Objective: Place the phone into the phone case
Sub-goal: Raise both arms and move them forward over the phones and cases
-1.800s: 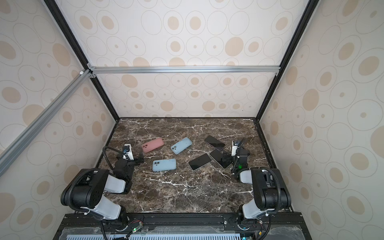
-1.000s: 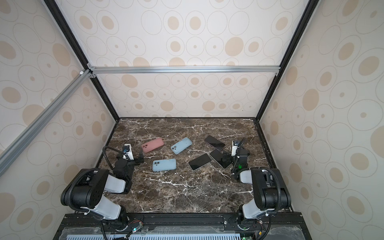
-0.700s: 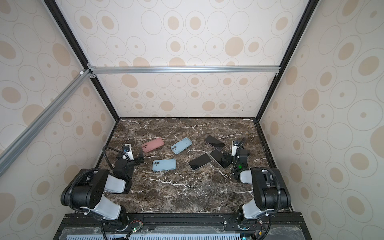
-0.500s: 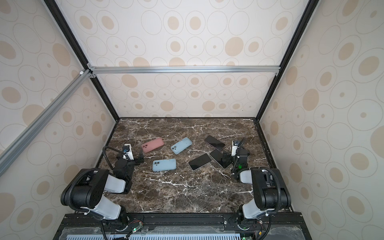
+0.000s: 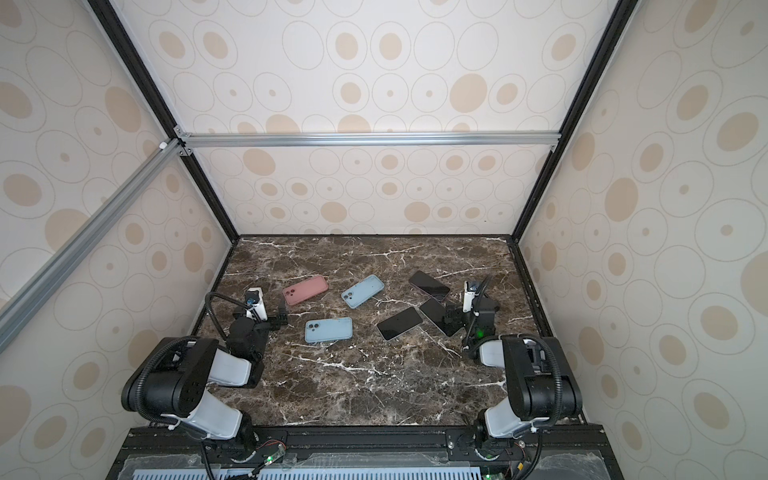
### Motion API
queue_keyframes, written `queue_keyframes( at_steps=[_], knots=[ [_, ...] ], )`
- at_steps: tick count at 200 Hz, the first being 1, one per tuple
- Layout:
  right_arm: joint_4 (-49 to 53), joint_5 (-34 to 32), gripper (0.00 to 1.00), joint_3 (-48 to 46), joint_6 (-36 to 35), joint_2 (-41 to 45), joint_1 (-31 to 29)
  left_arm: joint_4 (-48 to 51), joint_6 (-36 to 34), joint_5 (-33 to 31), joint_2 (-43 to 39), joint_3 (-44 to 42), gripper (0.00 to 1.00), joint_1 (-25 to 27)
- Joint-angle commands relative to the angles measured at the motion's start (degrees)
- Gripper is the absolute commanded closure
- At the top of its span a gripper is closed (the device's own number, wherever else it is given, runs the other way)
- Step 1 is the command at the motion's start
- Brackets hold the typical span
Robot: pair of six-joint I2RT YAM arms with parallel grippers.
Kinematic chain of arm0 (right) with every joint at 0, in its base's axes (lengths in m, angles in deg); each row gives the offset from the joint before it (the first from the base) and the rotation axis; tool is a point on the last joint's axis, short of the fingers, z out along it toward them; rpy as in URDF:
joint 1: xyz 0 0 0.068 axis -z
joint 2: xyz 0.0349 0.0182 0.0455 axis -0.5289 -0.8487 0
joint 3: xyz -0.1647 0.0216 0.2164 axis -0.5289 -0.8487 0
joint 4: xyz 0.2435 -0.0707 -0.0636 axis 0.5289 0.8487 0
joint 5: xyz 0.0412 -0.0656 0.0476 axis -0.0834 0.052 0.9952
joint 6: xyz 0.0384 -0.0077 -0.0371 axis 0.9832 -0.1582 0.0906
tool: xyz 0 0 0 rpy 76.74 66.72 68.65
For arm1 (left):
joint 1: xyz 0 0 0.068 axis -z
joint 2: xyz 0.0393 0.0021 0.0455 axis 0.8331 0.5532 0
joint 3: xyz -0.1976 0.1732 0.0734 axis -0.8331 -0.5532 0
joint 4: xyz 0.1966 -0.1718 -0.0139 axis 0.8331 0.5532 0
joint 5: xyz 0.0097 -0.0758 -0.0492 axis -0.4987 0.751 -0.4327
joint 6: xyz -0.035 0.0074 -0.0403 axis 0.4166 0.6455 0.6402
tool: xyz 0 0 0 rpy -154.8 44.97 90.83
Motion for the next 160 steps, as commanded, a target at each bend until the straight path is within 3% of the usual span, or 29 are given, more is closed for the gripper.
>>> queue_keyframes(
  at_steps=[1,38,85,128,160],
  knots=[
    [-0.22,-1.47,0.0,1.36,0.18,1.0,-0.21,3.54,-0.38,-1.63,-3.66,2.42,0.0,-0.54],
    [6.43,-1.96,0.0,2.66,0.52,5.38,-0.23,10.79,1.49,-5.46,-9.33,3.22,0.0,-0.37],
    [22.23,-2.17,0.0,6.29,3.97,14.65,-0.33,23.45,5.34,-9.7,-18.98,6.26,0.0,1.53],
    [38.14,0.5,0.0,12.57,4.0,19.64,-1.89,38.31,5.41,-14.73,-24.26,12.76,0.0,6.62],
    [47.88,2.89,0.0,16.75,4.3,20.85,-3.22,46.67,6.23,-12.9,-27.94,15.88,0.0,10.14]
  ],
)
